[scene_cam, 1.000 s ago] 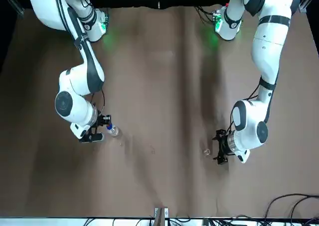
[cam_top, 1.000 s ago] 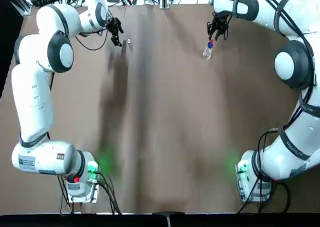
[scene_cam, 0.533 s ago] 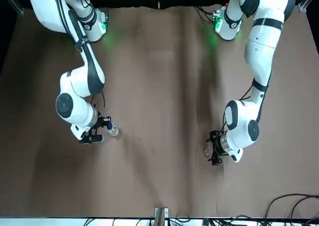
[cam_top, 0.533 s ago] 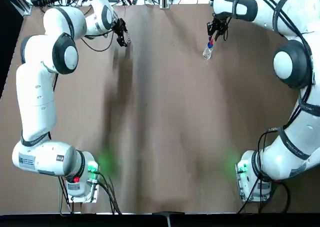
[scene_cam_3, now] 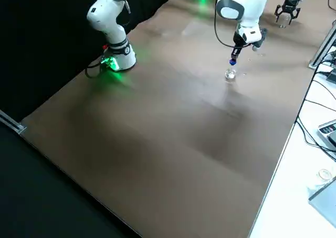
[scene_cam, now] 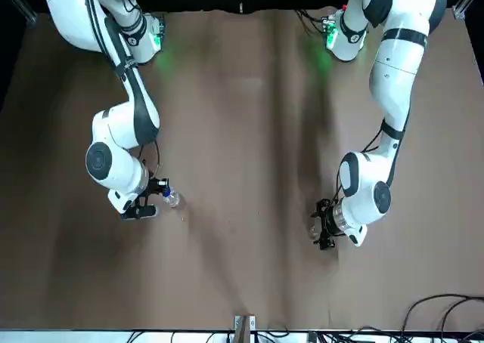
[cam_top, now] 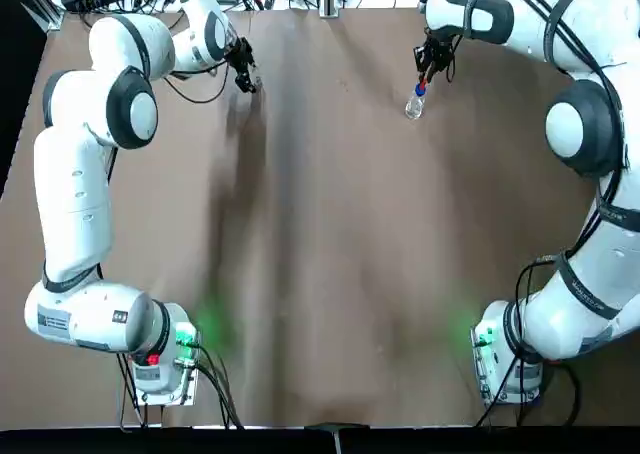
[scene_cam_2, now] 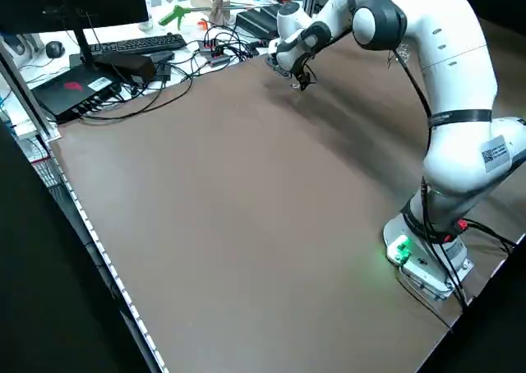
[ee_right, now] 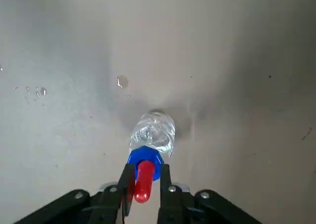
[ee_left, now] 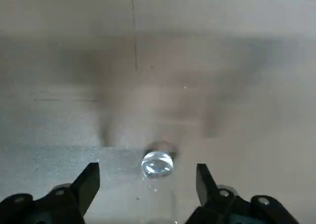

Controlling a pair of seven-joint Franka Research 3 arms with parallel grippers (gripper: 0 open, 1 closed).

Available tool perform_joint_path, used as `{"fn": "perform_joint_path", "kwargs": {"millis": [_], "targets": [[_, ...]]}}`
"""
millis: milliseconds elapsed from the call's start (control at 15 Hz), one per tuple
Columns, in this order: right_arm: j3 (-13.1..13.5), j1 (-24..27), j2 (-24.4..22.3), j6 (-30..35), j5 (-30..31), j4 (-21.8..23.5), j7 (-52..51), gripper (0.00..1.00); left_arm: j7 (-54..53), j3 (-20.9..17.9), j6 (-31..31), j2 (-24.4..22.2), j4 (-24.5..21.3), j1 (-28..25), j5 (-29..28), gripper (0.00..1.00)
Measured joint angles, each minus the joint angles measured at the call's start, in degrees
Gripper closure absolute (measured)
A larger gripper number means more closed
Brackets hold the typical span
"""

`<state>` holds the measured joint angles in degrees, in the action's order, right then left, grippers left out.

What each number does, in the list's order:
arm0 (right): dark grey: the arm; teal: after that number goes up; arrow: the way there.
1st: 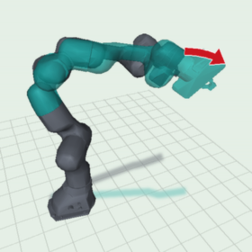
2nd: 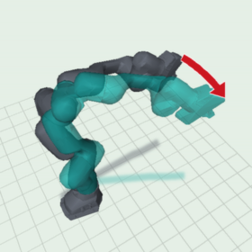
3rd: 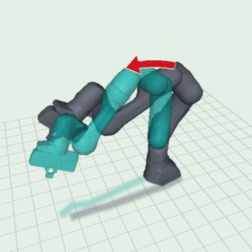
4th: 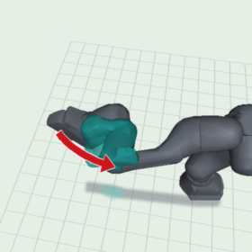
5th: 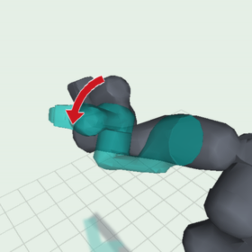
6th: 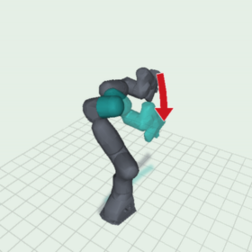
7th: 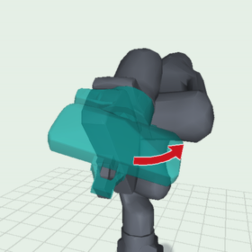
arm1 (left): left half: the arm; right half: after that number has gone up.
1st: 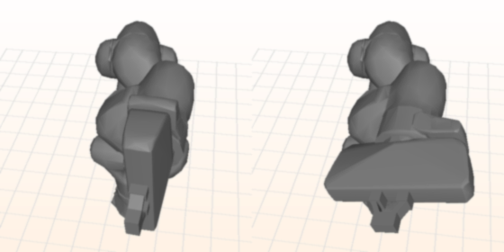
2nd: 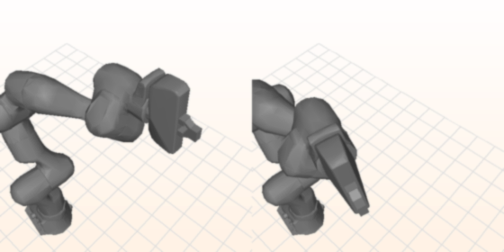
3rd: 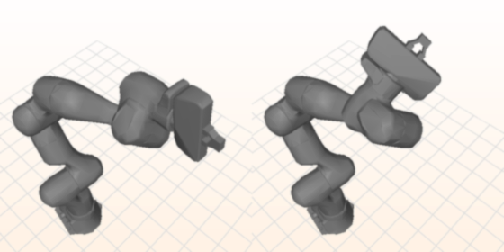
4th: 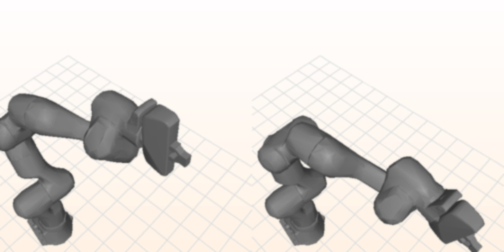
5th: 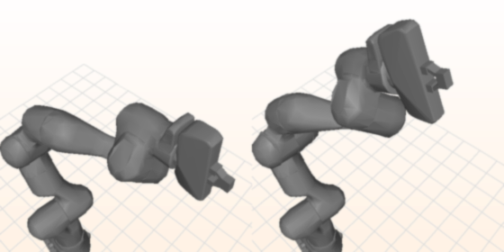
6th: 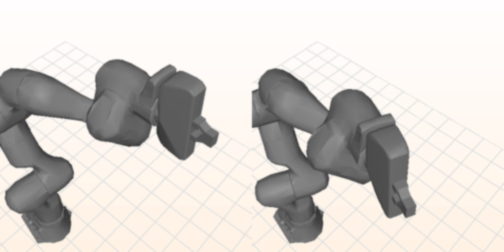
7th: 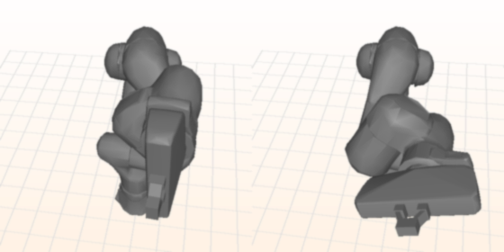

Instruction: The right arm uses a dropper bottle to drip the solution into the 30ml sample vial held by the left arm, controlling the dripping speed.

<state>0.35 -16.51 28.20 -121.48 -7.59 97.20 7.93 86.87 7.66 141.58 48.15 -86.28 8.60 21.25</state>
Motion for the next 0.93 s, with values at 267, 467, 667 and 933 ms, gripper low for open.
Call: {"fn": "perform_joint_path", "kwargs": {"millis": [267,467,667,933], "targets": [[-0.02,0.0,0.19,0.2,0.0,0.03,0.0,0.78,0.12,-0.26,0.11,0.0,0.25,-0.4,0.0,0.13],[-0.06,-0.03,0.27,0.26,0.0,0.06,0.0,0.86,0.12,-0.31,0.11,0.0,0.59,-1.06,0.01,0.08],[-0.08,-0.07,0.29,0.29,0.0,0.06,1.25,0.95,0.1,-0.27,0.11,-0.01,0.92,-2.26,0.01,0.0],[-0.16,-0.25,0.29,0.29,0.0,0.06,3.07,0.96,-0.36,-0.28,-0.14,-0.24,1.2,-3.28,0.0,0.0]]}}
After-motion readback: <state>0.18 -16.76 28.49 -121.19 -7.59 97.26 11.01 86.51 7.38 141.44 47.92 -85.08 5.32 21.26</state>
